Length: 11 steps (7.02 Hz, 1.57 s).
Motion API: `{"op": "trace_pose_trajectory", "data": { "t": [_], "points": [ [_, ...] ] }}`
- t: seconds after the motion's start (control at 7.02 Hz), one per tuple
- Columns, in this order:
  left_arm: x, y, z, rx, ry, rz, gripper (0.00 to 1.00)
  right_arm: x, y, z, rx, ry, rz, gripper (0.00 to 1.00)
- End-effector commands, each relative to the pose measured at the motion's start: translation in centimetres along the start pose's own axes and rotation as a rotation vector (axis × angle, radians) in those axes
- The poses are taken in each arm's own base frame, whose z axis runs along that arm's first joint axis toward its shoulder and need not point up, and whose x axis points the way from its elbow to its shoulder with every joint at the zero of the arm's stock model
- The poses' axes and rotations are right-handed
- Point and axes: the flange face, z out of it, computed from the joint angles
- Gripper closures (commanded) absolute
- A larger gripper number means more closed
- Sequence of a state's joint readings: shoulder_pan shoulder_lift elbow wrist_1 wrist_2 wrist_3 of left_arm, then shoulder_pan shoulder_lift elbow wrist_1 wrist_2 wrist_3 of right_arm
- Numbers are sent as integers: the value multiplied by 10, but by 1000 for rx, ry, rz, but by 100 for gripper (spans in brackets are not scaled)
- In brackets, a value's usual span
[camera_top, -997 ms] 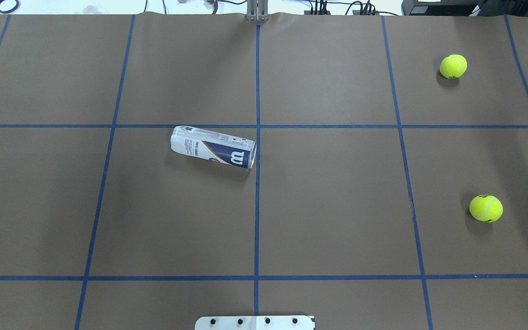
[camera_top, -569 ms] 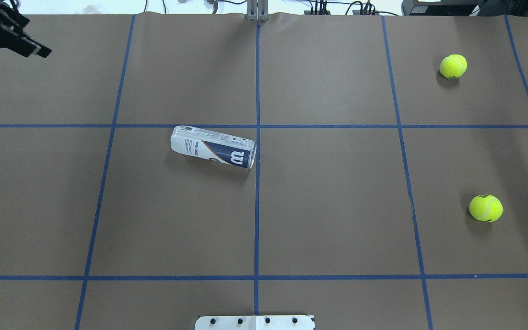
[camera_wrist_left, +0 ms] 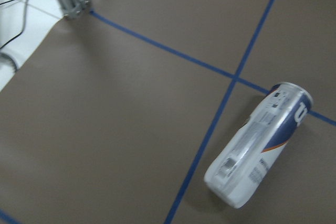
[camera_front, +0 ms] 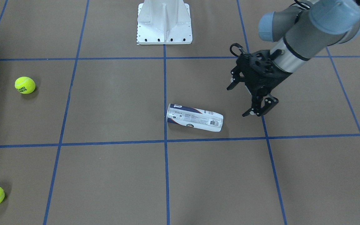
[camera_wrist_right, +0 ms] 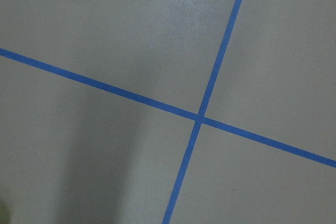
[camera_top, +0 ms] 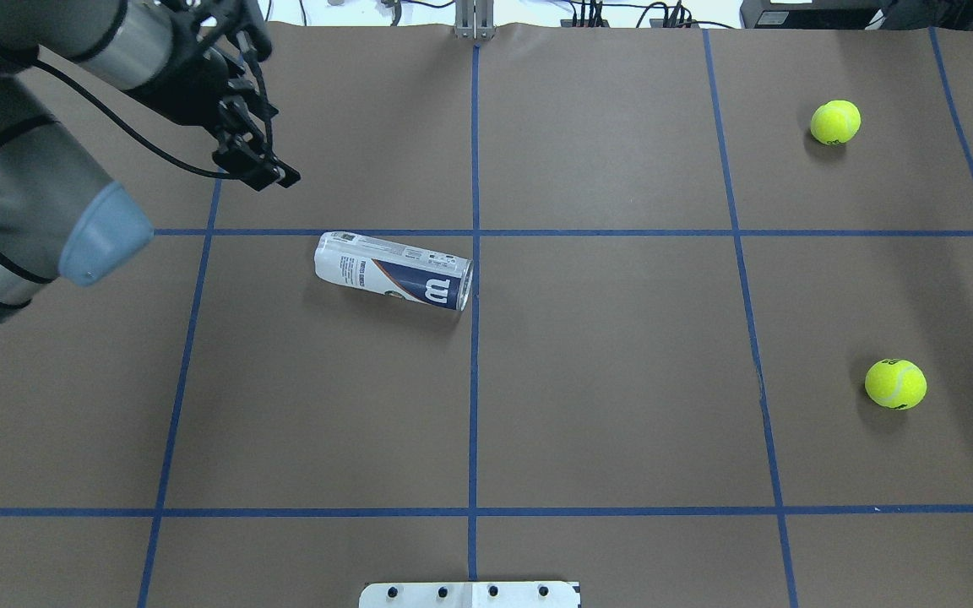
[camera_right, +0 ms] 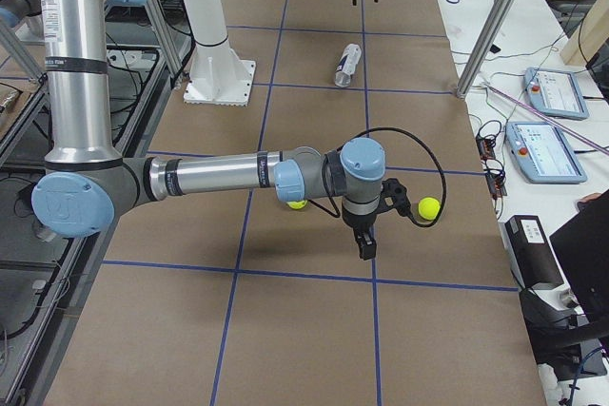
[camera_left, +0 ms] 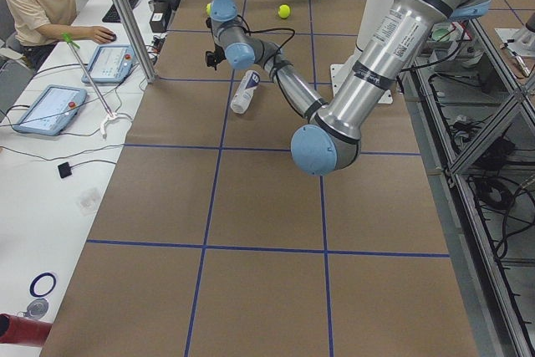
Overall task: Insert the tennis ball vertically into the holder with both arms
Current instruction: 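Move the left gripper down over the lying white tennis-ball can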
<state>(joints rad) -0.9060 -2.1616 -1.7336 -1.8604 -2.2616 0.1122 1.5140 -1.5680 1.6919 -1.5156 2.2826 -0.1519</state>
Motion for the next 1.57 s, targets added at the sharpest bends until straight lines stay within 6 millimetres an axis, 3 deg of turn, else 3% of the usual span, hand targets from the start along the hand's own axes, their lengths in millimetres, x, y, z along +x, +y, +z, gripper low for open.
{"op": "trace_pose_trajectory", "data": {
  "t": [0.0, 0.14, 0.43, 0.57, 1.0, 1.42],
  "points": [
    [55, -33, 48, -11, -11, 180, 0, 1, 3, 1, -2, 0, 4, 0],
    [66, -34, 61, -23, -20, 256, 0, 2, 6, 3, -7, -1, 6, 0],
    [109, -40, 110, -71, -118, 349, 1, 3, 8, 4, -9, -1, 10, 0],
    [118, -45, 123, -84, -181, 367, 2, 4, 8, 4, -11, -1, 12, 0],
    [105, -75, 165, -141, -170, 396, 3, 4, 8, 6, -15, -2, 13, 0],
    [109, -72, 185, -168, -152, 395, 5, 5, 9, 7, -17, -3, 15, 0]
  ]
}}
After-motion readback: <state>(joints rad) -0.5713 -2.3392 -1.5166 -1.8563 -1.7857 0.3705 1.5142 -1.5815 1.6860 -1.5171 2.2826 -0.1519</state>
